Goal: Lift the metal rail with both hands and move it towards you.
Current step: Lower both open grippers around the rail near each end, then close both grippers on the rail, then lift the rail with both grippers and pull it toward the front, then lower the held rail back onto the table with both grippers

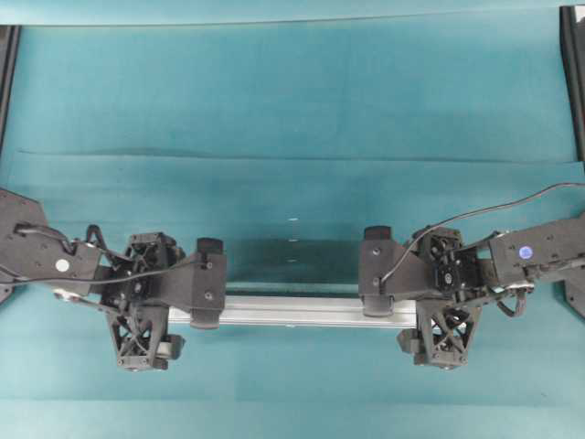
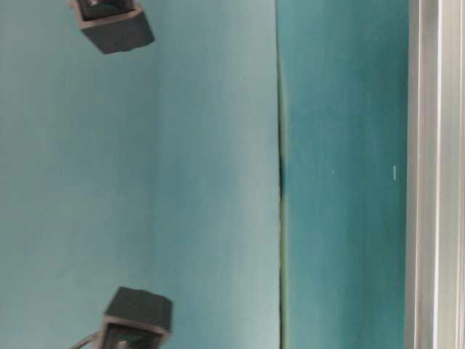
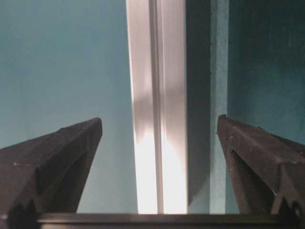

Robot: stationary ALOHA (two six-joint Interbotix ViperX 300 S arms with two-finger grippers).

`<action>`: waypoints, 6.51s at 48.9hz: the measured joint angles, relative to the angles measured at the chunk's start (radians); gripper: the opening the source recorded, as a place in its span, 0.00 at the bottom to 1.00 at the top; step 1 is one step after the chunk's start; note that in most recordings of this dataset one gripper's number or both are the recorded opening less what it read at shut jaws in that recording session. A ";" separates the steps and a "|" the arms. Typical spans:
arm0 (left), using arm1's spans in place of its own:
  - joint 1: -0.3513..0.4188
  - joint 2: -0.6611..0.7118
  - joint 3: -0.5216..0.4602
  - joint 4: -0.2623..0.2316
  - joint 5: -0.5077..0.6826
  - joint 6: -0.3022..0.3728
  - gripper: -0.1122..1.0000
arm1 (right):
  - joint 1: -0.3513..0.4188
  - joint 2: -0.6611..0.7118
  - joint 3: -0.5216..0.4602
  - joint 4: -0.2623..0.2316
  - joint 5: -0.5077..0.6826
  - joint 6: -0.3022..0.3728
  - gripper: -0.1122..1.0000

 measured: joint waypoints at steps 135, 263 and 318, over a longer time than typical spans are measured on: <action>0.041 0.002 -0.034 0.002 0.015 0.008 0.36 | -0.020 0.044 -0.058 0.000 0.097 0.002 0.46; 0.215 -0.097 -0.377 0.015 0.549 0.103 0.36 | -0.187 -0.167 -0.262 -0.064 0.568 -0.023 0.46; 0.218 0.097 -0.149 0.017 0.193 0.081 0.36 | -0.183 0.054 -0.005 -0.066 0.069 -0.046 0.46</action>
